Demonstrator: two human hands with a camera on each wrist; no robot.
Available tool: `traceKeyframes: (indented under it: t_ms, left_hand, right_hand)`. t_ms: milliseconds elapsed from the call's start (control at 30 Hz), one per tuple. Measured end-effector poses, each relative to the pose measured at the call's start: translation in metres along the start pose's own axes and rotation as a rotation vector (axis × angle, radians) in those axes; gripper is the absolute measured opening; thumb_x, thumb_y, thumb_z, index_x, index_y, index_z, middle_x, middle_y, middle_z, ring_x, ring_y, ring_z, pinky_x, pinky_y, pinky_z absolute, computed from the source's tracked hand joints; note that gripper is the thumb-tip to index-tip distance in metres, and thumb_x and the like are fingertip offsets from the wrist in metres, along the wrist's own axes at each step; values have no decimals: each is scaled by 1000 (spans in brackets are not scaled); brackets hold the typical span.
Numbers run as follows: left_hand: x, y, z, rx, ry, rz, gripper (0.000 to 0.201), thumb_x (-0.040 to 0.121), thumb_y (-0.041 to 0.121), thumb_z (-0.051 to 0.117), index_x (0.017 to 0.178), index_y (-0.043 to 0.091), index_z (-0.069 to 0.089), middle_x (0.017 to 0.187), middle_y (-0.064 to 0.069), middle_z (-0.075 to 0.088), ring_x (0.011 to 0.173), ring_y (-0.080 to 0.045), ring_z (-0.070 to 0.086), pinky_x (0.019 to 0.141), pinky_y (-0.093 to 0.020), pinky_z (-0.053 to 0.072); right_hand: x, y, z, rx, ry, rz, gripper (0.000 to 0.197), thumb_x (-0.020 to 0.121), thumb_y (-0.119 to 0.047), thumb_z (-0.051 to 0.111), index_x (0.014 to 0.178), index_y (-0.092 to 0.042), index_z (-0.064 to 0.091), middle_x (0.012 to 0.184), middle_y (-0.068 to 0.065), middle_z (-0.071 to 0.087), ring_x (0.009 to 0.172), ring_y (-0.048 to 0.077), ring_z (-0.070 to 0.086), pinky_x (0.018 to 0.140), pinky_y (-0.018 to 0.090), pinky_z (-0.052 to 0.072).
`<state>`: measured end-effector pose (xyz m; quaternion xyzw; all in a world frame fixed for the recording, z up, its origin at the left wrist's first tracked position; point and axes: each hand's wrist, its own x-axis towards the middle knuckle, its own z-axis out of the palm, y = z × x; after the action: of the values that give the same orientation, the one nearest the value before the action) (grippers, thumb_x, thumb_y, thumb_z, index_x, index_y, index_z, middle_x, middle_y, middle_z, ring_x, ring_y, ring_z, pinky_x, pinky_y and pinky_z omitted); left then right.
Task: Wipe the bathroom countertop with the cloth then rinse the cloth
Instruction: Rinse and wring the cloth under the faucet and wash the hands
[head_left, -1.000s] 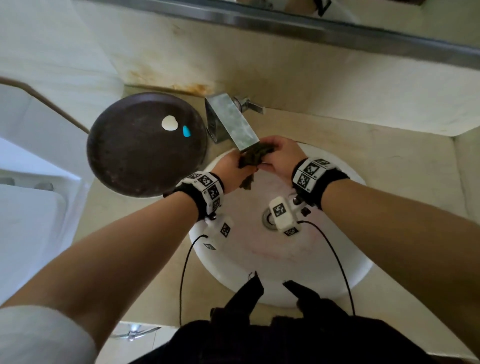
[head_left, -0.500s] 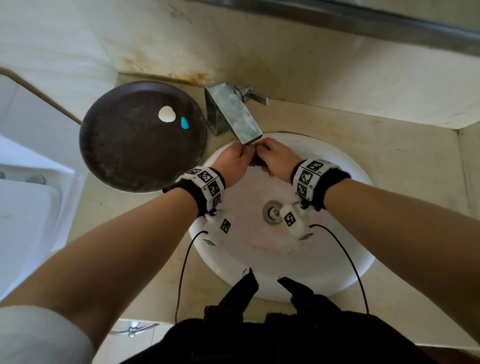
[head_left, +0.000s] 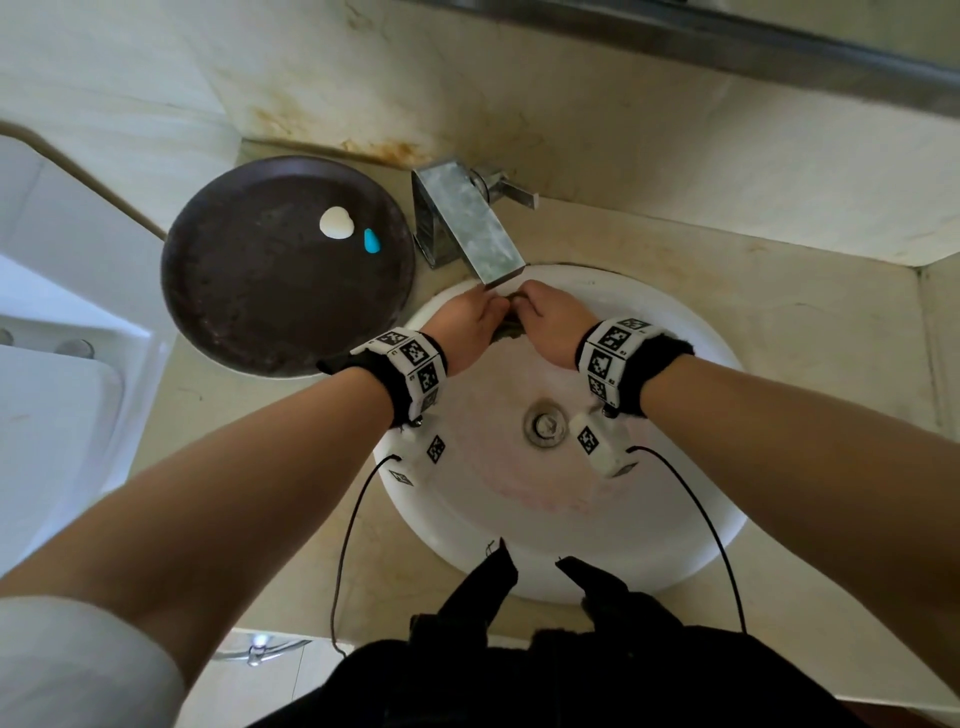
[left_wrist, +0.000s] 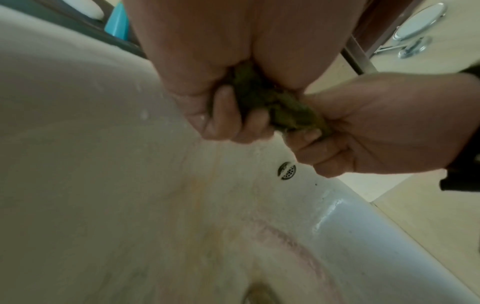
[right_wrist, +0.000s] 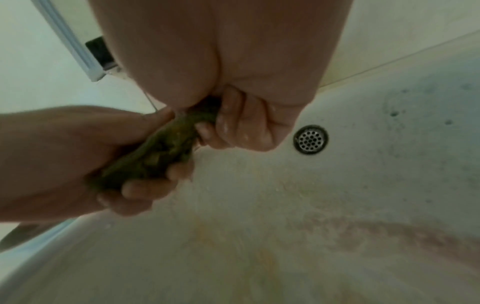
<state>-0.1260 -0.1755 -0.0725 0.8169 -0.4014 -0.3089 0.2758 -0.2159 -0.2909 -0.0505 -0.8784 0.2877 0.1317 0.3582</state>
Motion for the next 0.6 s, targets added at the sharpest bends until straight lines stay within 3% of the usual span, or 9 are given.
traceKeyframes:
  t_ms: [67,133,200,267,400,500,600]
  left_hand:
    - [-3,-3,-1,-52,-20,-78,25,96,34,49,106,12,51,88,-2,60,78,-20,58,70,-29,44]
    - [-5,-5,-2,-49,-31,-98,27,91,31,55,112,15,51,97,-2,62,88,-21,60,82,-35,50]
    - [-7,-4,-7,-82,-22,-131,22,94,27,51,111,14,57,104,-6,63,95,-23,60,90,-39,49]
    - [-7,0,-8,-135,7,-171,23,99,30,44,108,13,58,101,-7,62,92,-23,58,87,-36,48]
    - [-9,7,-8,-215,72,-201,28,102,32,38,111,15,59,99,-3,58,88,-19,54,80,-27,42]
    - [-10,7,-8,-213,47,-221,27,100,30,42,120,17,54,112,-7,62,95,-21,58,85,-30,47]
    - [-13,8,-9,-246,-2,-248,46,94,32,51,137,18,40,122,-4,60,102,-21,61,90,-34,51]
  right_hand:
    - [-1,1,-1,47,-22,59,31,103,-28,34,115,-6,52,97,12,59,82,22,52,70,30,38]
    - [-2,4,-3,165,-44,110,27,100,-30,40,120,-15,51,96,6,58,79,18,53,69,28,39]
    - [-4,7,-6,320,-56,130,22,94,-21,52,116,-18,52,96,6,60,76,15,57,62,23,43]
    - [-5,11,-9,385,-71,142,24,90,-11,58,113,-18,54,98,6,62,81,16,61,59,20,45]
    - [-5,11,-11,459,-56,186,18,93,-18,59,111,-18,59,102,5,63,94,19,61,70,25,54]
    - [-5,9,-7,577,-40,242,20,96,-26,54,113,-16,59,109,9,66,100,22,63,81,33,57]
    - [-6,6,-4,695,-18,262,20,96,-28,54,110,-14,59,111,12,67,102,23,65,85,38,58]
